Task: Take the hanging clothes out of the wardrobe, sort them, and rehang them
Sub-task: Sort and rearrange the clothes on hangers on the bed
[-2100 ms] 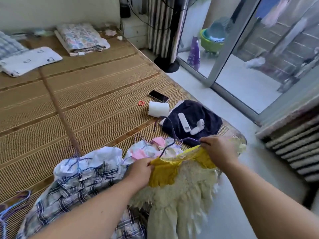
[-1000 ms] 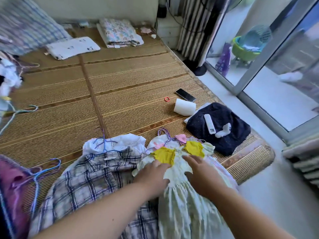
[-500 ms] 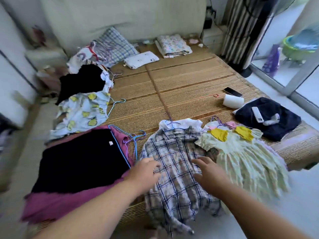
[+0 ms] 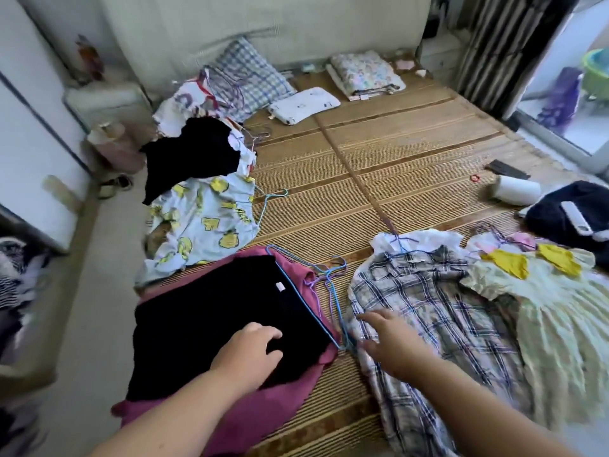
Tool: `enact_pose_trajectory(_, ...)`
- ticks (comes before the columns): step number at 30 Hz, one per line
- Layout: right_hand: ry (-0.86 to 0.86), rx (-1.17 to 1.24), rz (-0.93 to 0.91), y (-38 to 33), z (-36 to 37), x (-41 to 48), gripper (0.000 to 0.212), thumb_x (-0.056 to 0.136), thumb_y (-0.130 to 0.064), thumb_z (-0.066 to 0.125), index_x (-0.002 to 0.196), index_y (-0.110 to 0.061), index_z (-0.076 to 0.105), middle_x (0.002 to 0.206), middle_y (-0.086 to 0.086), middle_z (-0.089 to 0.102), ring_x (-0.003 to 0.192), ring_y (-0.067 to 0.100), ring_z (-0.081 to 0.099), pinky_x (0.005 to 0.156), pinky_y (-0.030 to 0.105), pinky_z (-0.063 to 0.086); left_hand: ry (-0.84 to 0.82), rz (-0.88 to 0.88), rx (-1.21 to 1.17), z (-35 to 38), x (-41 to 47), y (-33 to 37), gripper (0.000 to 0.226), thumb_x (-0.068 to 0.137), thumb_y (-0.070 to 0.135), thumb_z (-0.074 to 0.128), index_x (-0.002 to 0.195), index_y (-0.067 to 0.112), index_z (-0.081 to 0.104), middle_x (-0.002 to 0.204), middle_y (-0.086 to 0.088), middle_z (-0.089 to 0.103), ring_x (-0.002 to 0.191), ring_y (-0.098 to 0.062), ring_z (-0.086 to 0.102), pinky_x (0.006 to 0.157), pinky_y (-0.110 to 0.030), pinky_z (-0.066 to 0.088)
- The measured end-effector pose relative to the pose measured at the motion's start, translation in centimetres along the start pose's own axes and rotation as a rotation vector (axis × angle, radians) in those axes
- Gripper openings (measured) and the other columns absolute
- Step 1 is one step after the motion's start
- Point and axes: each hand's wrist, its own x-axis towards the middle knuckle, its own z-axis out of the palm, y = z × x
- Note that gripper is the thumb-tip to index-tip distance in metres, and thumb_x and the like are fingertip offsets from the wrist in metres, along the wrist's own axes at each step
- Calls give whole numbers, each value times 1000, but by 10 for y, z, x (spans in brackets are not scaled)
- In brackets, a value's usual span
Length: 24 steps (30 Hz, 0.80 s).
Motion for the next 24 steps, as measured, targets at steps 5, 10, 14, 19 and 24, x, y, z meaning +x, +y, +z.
enact_pose_trajectory(5, -53, 167, 200, -39, 66, 69, 61, 84, -33, 60, 141, -31, 38, 135, 3, 45, 124, 20, 47, 99, 25, 37, -106, 28, 59, -14, 71, -80, 40, 86, 41, 53, 126, 37, 52, 131, 9, 47, 117, -14, 50, 99, -33, 44)
enact_pose_trajectory(10, -121, 166, 300, -33, 111, 124, 66, 81, -31, 62, 142, -27, 38, 129, 7, 47, 121, 22, 47, 103, 28, 38, -159, 54, 51, 11, 143, -126, 42, 86, 41, 54, 128, 36, 51, 132, 8, 47, 118, -15, 50, 98, -34, 44)
enact_pose_trajectory(14, -81, 154, 411, -16, 131, 167, 72, 83, -33, 63, 146, -21, 30, 138, 10, 46, 124, 25, 48, 98, 24, 37, -248, 57, 30, 52, 188, -151, 51, 87, 39, 54, 137, 37, 43, 146, 6, 36, 131, -16, 39, 106, -34, 39)
enact_pose_trajectory(19, -17, 207, 490, 0, 155, 216, 69, 84, -35, 62, 143, -15, 34, 137, 11, 51, 122, 26, 52, 99, 30, 41, -369, 39, 109, 90, 228, -168, 62, 90, 40, 51, 146, 38, 26, 158, 7, 14, 142, -21, 19, 112, -38, 30)
enact_pose_trajectory(24, -8, 159, 531, -8, 181, 247, 32, 90, -28, 54, 117, -10, 51, 120, 15, 61, 115, 33, 54, 91, 32, 39, -394, 42, 133, 106, 239, -171, 63, 90, 41, 51, 147, 36, 23, 158, 9, 12, 142, -22, 16, 112, -39, 29)
